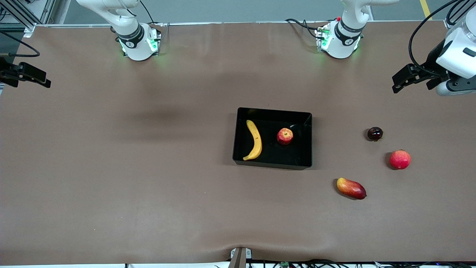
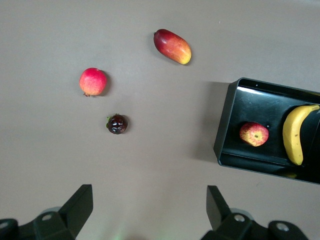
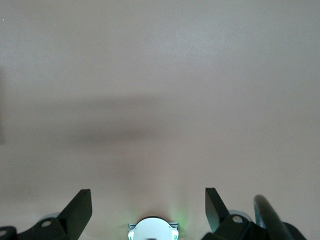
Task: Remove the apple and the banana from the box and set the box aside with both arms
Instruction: 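Reach the left gripper toward the red-yellow apple in the black tray, then lower the left gripper and close it on the red-yellow apple, then carry the apple out of the tray and set it beside the red apple, then move the open left gripper back over the banana in the tray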
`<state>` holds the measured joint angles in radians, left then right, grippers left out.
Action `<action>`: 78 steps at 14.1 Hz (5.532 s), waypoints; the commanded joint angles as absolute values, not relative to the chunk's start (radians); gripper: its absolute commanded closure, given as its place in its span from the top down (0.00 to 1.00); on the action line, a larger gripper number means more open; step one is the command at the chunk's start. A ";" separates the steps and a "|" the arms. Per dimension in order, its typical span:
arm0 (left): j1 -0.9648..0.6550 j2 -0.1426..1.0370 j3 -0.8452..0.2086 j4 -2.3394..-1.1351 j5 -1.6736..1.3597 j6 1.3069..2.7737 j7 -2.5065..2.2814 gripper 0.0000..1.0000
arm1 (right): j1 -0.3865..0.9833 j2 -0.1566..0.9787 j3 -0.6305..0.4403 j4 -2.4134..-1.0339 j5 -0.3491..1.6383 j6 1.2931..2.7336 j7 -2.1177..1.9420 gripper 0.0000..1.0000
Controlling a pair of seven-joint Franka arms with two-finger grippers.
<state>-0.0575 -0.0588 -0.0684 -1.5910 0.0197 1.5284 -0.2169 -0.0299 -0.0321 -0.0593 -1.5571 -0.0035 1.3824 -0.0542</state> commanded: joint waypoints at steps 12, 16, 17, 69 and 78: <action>-0.236 0.155 -0.113 -1.555 0.058 1.572 -0.519 1.00 | -0.052 -0.003 -0.054 -1.543 0.015 1.378 -0.044 1.00; -0.402 0.302 -0.115 -1.629 0.058 1.790 -0.822 1.00 | -0.051 0.003 -0.054 -1.540 0.015 1.381 -0.044 1.00; -0.425 0.346 -0.115 -1.629 0.060 1.827 -0.874 1.00 | -0.051 0.009 -0.054 -1.539 0.020 1.384 -0.044 1.00; 0.150 0.540 -0.120 -1.638 0.296 2.186 -0.187 1.00 | -0.044 0.112 -0.052 -1.548 0.051 1.345 -0.032 1.00; 0.140 0.383 -0.487 -1.646 0.296 1.928 -0.549 1.00 | -0.040 0.114 -0.051 -1.549 0.054 1.344 -0.005 1.00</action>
<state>0.1418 0.3812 -0.4234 -1.6264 0.2776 1.9387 -0.4468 -0.0333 0.1106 -0.0579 -1.5571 0.0363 1.3557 -0.0254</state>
